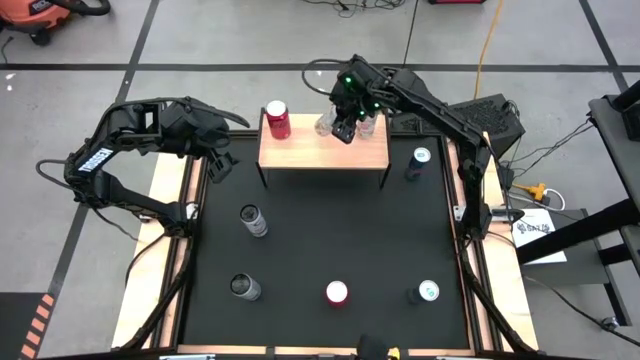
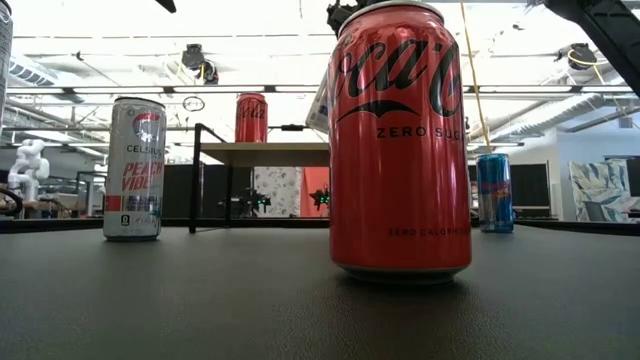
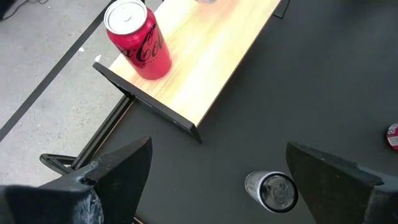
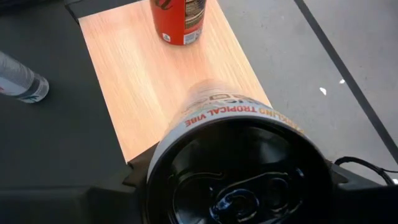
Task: Place canned beverage on shelf
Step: Put the top white yellow soda can on the shelf
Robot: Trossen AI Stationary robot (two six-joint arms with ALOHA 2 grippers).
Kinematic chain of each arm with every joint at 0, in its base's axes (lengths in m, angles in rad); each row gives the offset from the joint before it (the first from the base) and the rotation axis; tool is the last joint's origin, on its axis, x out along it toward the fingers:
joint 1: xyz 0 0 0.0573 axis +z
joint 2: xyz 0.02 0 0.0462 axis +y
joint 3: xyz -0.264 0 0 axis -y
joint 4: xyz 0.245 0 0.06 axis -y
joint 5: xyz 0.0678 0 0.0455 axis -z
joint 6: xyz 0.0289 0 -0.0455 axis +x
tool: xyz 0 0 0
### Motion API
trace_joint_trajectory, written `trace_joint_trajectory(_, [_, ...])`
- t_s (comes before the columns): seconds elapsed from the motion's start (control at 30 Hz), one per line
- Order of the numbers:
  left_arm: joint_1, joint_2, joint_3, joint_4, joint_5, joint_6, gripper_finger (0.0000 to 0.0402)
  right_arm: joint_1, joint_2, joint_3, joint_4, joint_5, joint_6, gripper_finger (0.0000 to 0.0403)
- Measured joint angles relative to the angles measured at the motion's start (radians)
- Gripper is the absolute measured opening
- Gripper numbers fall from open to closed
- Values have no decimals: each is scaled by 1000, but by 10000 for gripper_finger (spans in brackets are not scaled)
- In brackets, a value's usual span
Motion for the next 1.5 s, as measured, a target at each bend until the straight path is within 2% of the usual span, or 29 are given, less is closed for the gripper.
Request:
trace_joint_trajectory(0.6, [0,0,0,0,-1,-5,373,-26,30,0,36,-1,-28,228])
trace_joint_trajectory(1.1, [0,0,0,0,-1,-2,373,-32,48,-1,-22,-2,-28,228])
trace_joint_trajectory(1.5, [0,2,0,0,-1,-2,373,-30,48,-1,19,-14,-36,230])
